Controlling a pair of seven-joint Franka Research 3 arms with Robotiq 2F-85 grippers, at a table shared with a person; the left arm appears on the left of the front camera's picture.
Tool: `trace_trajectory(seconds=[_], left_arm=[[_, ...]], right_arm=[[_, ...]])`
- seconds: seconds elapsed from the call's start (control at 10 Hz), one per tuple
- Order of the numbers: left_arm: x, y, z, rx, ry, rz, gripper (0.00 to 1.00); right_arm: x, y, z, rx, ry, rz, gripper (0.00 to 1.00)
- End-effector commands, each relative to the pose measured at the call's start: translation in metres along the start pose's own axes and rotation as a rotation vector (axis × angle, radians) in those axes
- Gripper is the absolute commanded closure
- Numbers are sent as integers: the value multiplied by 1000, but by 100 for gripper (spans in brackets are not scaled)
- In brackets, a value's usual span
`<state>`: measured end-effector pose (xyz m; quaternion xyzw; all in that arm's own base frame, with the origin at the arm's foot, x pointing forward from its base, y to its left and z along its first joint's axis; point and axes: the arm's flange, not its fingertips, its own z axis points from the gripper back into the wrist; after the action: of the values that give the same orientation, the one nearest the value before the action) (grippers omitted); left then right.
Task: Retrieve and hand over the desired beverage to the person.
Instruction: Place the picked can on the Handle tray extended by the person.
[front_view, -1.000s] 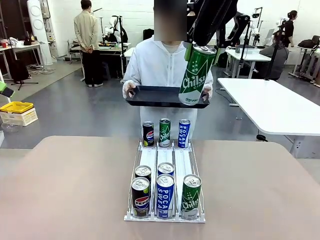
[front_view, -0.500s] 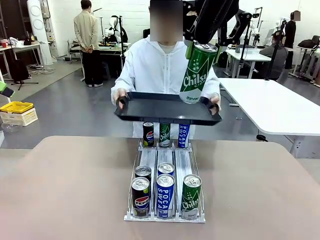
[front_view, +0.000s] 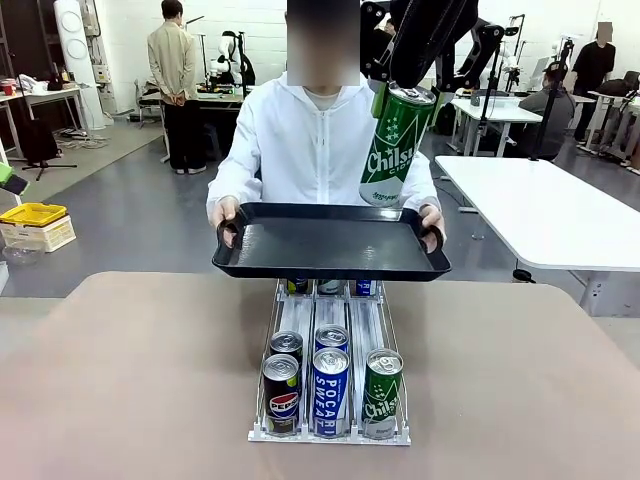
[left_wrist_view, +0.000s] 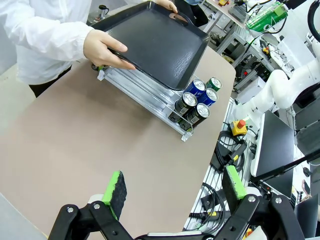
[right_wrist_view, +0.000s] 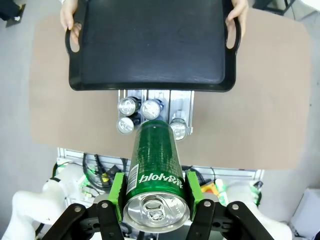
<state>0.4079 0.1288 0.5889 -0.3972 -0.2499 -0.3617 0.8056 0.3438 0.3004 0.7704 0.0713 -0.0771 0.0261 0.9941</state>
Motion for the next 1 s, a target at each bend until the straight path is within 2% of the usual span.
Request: trace_trajectory(seconds=[0.0,0.9], left_arm=[[2,-1,2,-9,-7,1,0],[2,-1,2,-9,-7,1,0]], right_arm=[[-4,-2,2,-6,-10,-7,45],[-4,-2,2,-6,-10,-7,45]])
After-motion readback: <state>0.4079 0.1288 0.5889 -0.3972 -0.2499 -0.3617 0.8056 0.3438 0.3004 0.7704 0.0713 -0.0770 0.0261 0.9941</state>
